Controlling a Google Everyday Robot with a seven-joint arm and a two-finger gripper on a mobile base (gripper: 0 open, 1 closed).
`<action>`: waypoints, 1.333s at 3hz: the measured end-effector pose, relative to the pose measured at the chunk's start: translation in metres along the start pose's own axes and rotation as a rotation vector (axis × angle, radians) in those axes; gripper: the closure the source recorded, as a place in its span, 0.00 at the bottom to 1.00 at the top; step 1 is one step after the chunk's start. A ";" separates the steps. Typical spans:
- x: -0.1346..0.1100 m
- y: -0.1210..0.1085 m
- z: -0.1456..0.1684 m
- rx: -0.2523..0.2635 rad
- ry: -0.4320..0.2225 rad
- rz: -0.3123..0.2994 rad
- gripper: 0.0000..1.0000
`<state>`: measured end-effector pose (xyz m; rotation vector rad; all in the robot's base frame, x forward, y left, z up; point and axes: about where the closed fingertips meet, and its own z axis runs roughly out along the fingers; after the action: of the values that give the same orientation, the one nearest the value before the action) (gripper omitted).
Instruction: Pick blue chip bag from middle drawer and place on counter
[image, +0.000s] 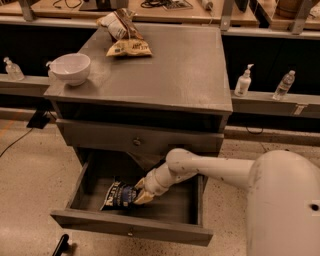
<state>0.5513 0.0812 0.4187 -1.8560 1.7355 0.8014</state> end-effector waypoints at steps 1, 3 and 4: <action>-0.031 -0.011 -0.067 0.127 -0.032 -0.100 1.00; -0.114 -0.014 -0.204 0.231 -0.044 -0.336 1.00; -0.166 -0.010 -0.242 0.237 0.055 -0.493 1.00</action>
Offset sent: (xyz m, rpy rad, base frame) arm 0.0485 -0.0703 0.2238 0.0985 -0.3983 0.0529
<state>0.5798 0.0343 0.7066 -2.0247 1.2499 0.3384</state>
